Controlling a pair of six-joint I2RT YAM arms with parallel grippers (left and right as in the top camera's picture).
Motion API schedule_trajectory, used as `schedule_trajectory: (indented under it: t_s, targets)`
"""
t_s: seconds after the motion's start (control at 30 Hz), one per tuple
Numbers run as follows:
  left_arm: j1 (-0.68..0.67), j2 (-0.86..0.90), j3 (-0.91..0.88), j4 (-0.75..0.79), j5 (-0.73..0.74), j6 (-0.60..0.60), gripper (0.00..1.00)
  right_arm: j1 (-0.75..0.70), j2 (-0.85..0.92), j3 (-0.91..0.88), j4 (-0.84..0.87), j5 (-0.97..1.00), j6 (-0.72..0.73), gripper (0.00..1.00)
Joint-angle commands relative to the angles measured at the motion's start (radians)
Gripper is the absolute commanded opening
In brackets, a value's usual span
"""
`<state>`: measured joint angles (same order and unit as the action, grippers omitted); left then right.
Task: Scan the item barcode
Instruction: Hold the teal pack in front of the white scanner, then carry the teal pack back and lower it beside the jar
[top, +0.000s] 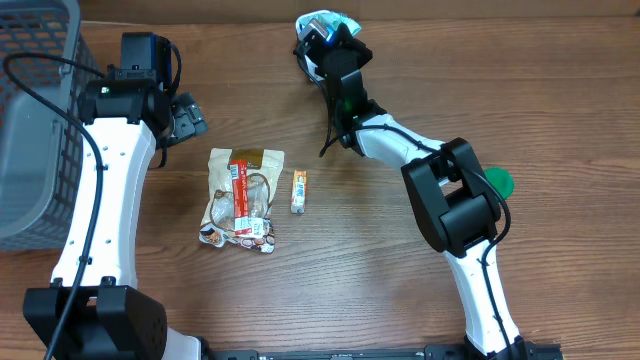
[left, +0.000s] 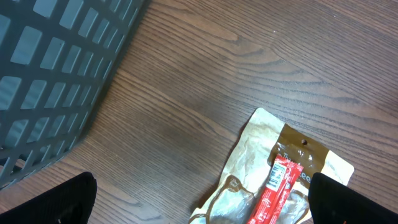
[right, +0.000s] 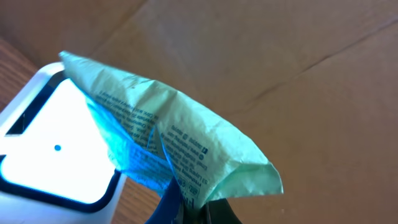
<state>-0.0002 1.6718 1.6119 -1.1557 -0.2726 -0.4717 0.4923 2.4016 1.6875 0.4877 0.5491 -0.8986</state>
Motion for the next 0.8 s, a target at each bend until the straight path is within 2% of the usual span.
schedule_trajectory:
  t_s: [0.0, 0.27, 0.77]
  targets:
    - [0.000, -0.009, 0.011, 0.001, 0.004, -0.004, 1.00, 0.011, 0.006, 0.018, -0.032, 0.001, -0.024, 0.04]
    - [0.000, -0.009, 0.011, 0.001, 0.004, -0.004, 1.00, 0.028, 0.006, 0.018, -0.141, 0.026, -0.075, 0.04]
    - [0.000, -0.009, 0.011, 0.001, 0.004, -0.004, 0.99, 0.039, -0.047, 0.018, -0.104, 0.078, -0.065, 0.03]
